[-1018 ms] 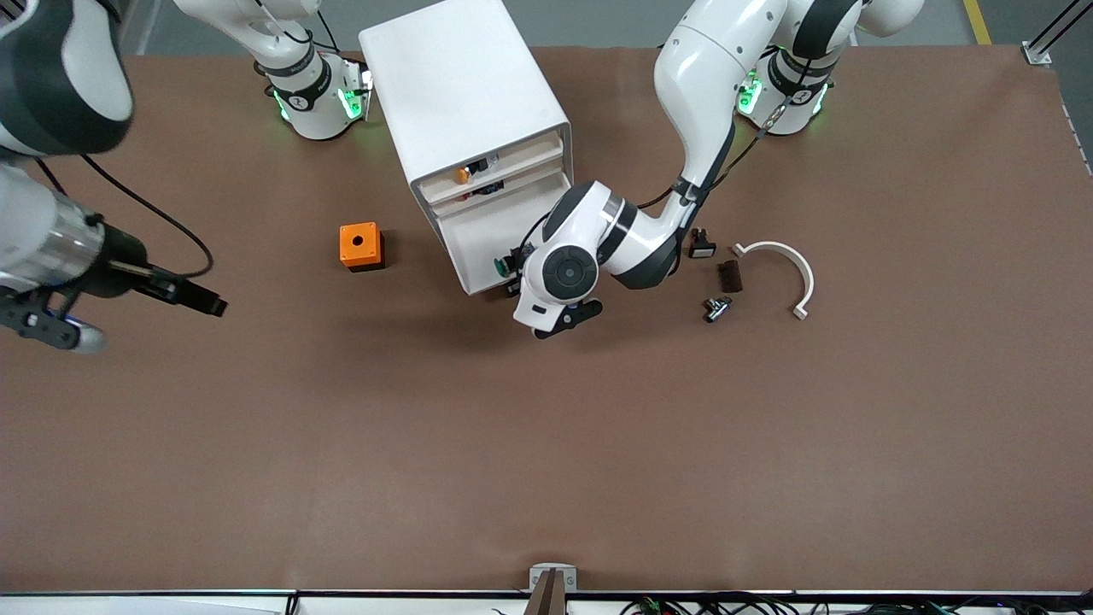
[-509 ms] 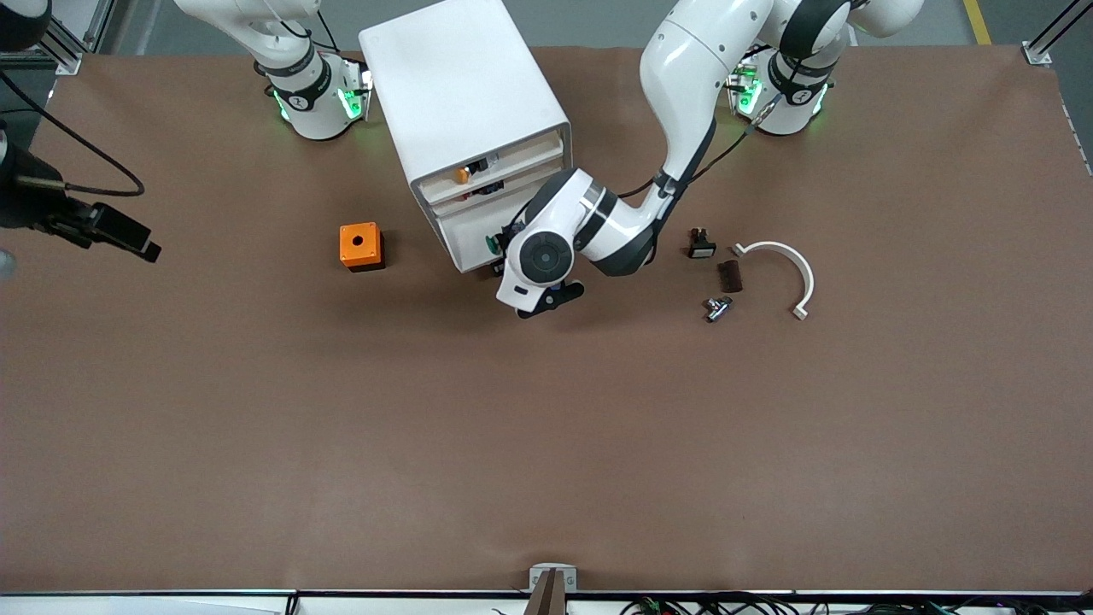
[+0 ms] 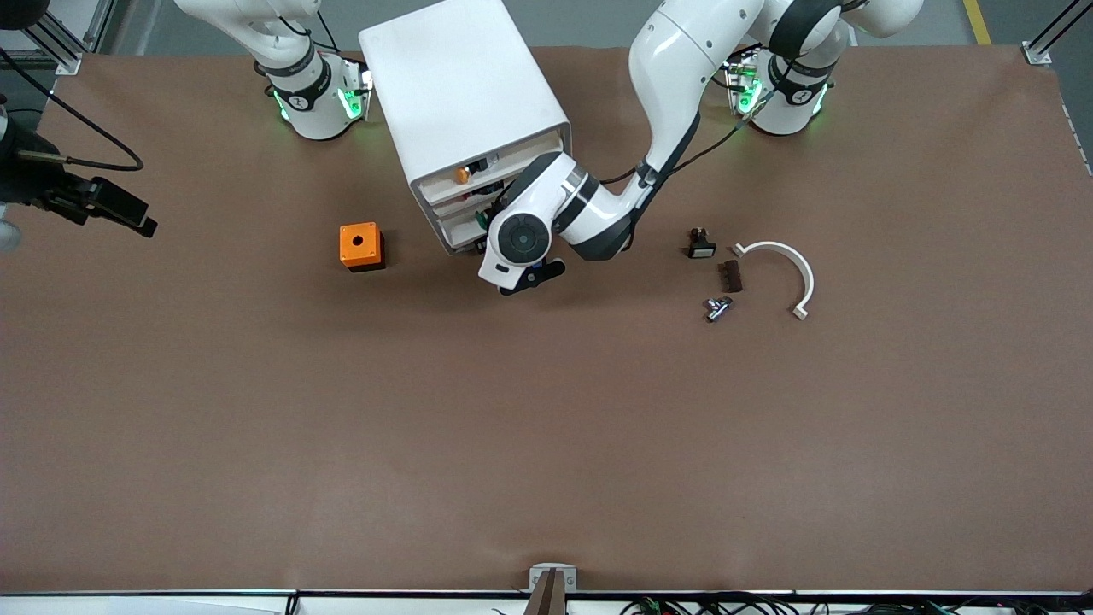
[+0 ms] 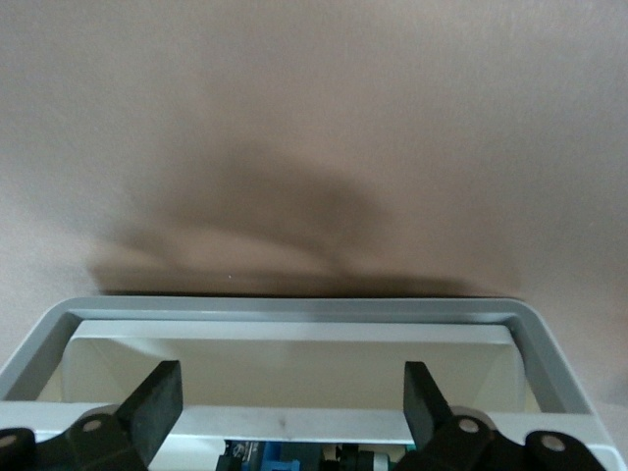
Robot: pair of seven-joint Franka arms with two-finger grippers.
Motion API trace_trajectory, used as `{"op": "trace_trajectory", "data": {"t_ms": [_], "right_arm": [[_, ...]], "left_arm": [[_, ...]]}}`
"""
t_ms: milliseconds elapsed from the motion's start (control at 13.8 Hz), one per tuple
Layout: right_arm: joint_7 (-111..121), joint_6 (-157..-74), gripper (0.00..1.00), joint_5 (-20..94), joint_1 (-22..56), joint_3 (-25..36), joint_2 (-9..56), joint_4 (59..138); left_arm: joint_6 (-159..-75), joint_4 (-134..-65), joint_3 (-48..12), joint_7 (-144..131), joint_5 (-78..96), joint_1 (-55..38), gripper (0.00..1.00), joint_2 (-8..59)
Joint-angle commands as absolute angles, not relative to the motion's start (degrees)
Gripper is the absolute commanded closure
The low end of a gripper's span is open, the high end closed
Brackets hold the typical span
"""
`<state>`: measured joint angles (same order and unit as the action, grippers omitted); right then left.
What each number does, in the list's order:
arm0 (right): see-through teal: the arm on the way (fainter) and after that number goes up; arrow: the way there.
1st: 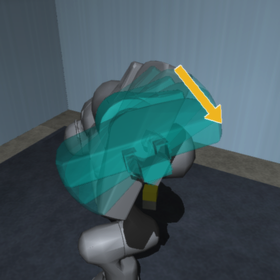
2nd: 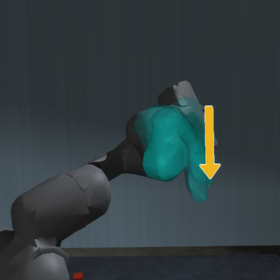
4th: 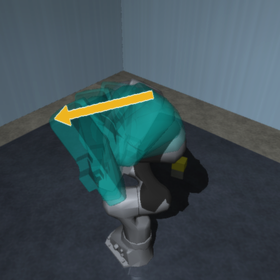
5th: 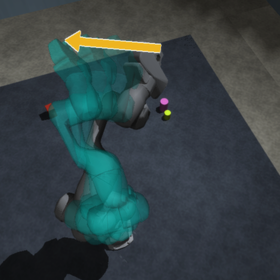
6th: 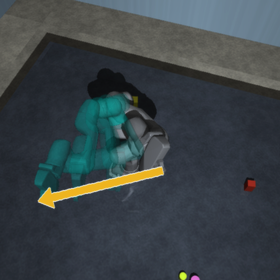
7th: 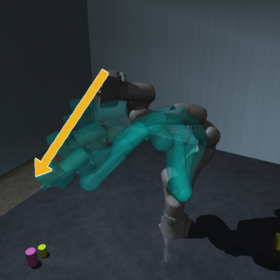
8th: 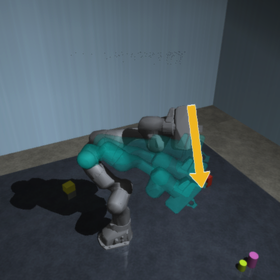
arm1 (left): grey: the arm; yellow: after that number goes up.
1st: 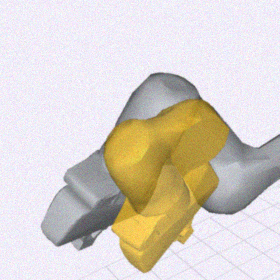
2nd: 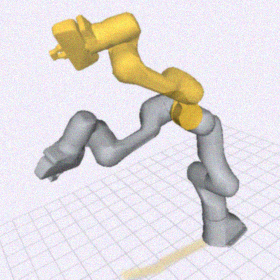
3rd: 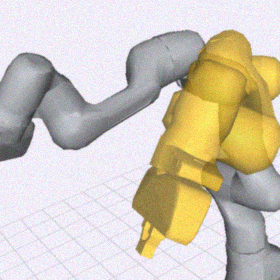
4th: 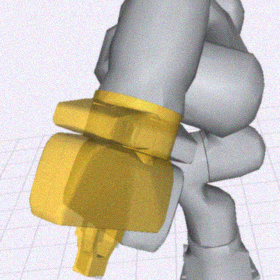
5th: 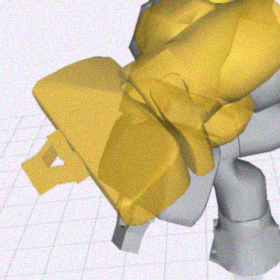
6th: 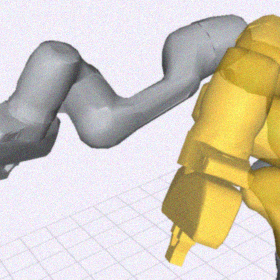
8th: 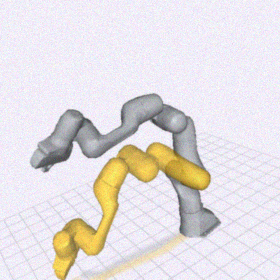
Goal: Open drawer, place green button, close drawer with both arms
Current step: 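Push the drawer shut with the left gripper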
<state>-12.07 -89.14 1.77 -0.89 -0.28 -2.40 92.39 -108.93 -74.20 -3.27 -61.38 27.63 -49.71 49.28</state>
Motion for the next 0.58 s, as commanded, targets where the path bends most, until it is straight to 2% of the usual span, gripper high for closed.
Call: {"op": "trace_trajectory", "data": {"t_ms": [0, 509], "right_arm": [[-10.9, -89.5, 0.00, -0.7, -2.0, -1.1, -3.1, 91.9], [-5.5, -90.6, 0.00, -0.1, -3.3, -1.5, -2.8, 91.2]], "left_arm": [[-109.5, -74.5, -3.6, -63.0, 29.7, -50.7, 0.01, 49.1], [-111.4, -74.7, -3.5, -65.6, 30.2, -52.1, 0.01, 50.2]]}}
